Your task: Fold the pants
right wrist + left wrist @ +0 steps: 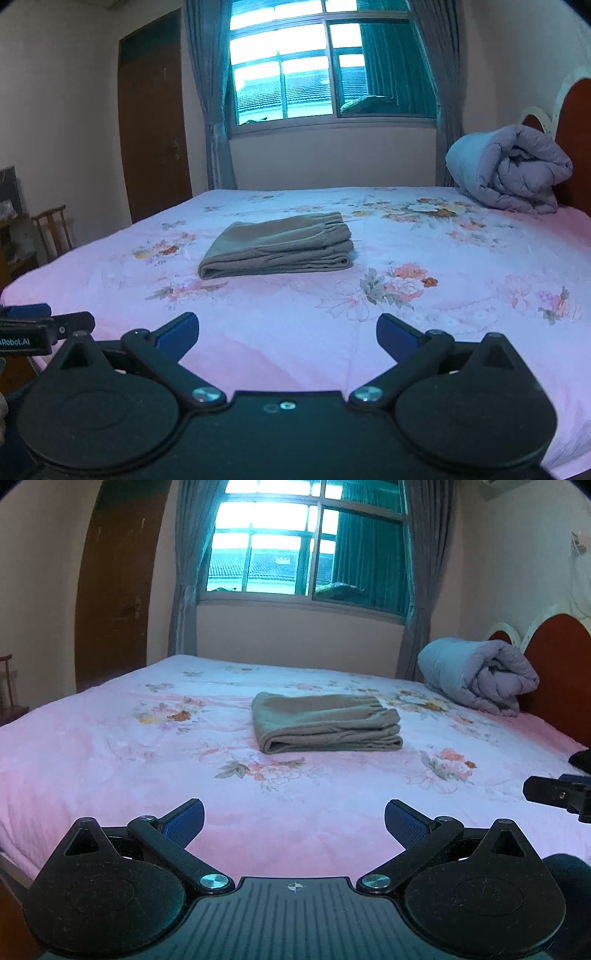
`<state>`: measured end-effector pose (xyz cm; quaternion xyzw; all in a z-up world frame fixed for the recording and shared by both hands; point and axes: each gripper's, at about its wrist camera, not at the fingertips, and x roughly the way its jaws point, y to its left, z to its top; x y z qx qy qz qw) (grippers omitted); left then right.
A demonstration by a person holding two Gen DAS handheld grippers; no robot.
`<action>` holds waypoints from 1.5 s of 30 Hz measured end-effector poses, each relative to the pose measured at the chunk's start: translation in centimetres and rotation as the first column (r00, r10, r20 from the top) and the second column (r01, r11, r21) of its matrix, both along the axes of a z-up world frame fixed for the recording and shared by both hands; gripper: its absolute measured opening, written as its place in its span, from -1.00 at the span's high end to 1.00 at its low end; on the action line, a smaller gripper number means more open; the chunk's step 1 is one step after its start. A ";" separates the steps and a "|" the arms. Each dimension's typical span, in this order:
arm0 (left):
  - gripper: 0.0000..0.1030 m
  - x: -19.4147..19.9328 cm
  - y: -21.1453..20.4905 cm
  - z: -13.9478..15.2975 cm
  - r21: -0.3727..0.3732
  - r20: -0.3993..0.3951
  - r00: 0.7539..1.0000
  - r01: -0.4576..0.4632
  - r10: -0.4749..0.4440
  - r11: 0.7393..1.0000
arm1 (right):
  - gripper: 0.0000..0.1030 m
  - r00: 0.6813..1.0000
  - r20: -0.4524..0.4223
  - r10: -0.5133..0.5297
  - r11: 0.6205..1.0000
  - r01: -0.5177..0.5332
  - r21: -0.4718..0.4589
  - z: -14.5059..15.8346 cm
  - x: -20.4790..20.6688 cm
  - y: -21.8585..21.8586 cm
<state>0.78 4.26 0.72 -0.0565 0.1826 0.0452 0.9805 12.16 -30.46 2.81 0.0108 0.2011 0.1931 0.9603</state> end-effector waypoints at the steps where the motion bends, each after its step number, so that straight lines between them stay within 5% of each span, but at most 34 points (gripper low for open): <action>1: -1.00 -0.1 -0.1 0.0 0.002 0.010 1.000 0.002 -0.002 1.000 | -0.88 1.000 0.000 -0.008 1.000 0.008 0.007 0.0 0.0 -0.1; 45: -1.00 -0.7 -0.8 0.2 0.028 0.036 0.999 0.010 -0.011 1.000 | -0.88 1.000 -0.001 -0.018 1.000 0.018 0.023 -0.1 0.1 0.2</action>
